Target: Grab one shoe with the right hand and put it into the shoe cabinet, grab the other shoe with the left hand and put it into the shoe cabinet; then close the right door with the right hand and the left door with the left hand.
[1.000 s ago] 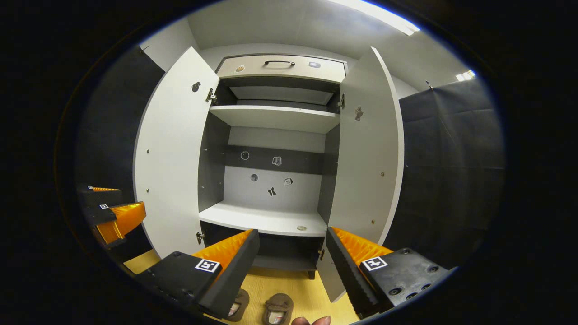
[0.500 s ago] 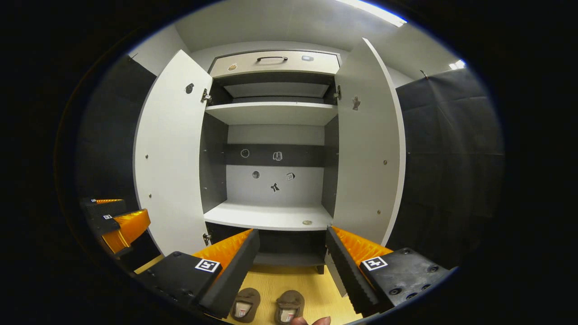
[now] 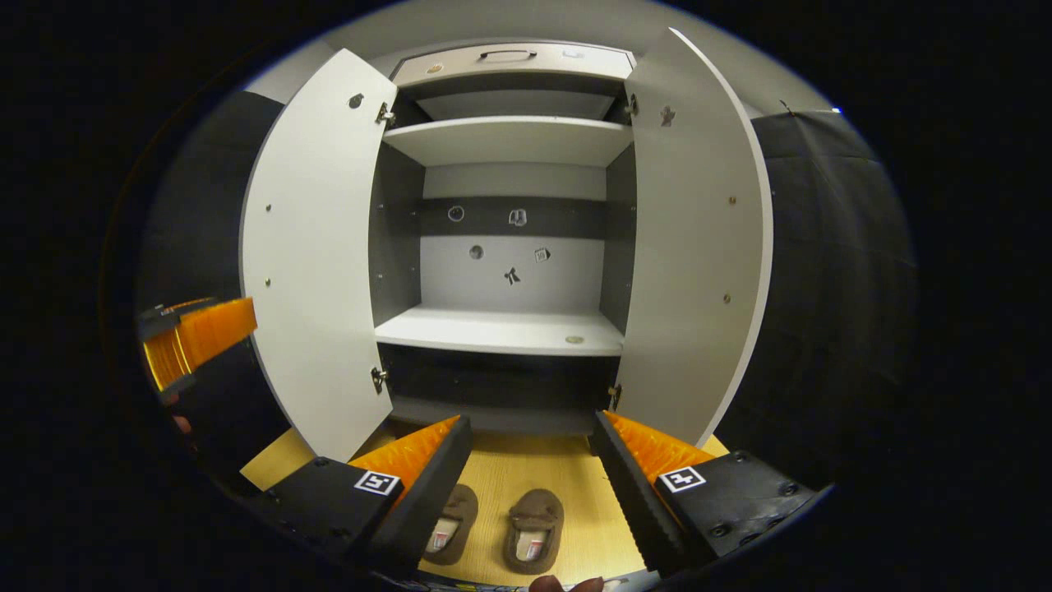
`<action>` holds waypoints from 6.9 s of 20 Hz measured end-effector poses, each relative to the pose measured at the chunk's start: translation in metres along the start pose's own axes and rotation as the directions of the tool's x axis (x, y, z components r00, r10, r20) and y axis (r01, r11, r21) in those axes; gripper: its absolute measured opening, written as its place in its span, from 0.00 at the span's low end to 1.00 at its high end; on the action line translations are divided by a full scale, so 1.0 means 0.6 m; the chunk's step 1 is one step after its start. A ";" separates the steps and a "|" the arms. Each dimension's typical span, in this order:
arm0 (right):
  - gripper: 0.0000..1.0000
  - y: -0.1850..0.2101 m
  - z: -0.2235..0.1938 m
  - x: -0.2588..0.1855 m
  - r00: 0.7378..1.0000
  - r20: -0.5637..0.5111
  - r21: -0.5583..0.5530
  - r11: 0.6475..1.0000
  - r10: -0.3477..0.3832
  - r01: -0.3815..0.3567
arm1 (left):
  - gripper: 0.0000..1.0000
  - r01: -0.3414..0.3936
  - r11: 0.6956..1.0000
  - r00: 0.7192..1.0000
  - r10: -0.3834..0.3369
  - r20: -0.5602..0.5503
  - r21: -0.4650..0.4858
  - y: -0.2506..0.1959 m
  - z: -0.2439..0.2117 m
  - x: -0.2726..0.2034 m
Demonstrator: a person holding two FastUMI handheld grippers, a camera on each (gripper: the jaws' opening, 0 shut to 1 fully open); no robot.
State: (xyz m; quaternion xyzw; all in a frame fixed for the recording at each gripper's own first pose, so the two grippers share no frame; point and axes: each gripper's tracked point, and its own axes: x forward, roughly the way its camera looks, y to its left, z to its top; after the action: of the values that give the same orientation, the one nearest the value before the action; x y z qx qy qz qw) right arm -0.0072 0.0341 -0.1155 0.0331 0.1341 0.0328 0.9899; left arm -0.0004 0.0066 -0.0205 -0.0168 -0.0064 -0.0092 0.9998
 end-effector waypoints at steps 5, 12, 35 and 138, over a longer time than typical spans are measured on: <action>0.99 0.020 -0.136 0.028 0.985 -0.166 -0.001 0.999 0.047 -0.048 | 0.95 -0.008 1.000 0.999 0.009 -0.042 0.019 0.004 -0.032 0.011; 0.99 0.030 -0.312 0.077 0.919 -0.384 0.091 0.994 0.093 -0.062 | 0.95 -0.036 0.998 0.994 0.040 -0.105 0.043 0.010 -0.075 0.018; 0.16 0.010 -0.520 0.255 0.877 -0.480 0.115 0.993 0.019 0.042 | 0.96 -0.148 0.982 0.953 0.172 -0.251 0.114 0.049 -0.176 0.038; 0.98 -0.173 0.313 -0.004 0.961 0.268 0.083 0.996 -0.064 0.043 | 0.74 0.252 0.968 0.761 -0.195 -0.619 0.004 -0.150 -0.684 0.117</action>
State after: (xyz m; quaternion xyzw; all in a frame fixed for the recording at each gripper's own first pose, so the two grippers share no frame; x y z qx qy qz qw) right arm 0.0464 -0.0800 0.0578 0.0716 0.0000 -0.0041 0.9974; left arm 0.0732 -0.0986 -0.4266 0.0316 0.3159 -0.1329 0.9389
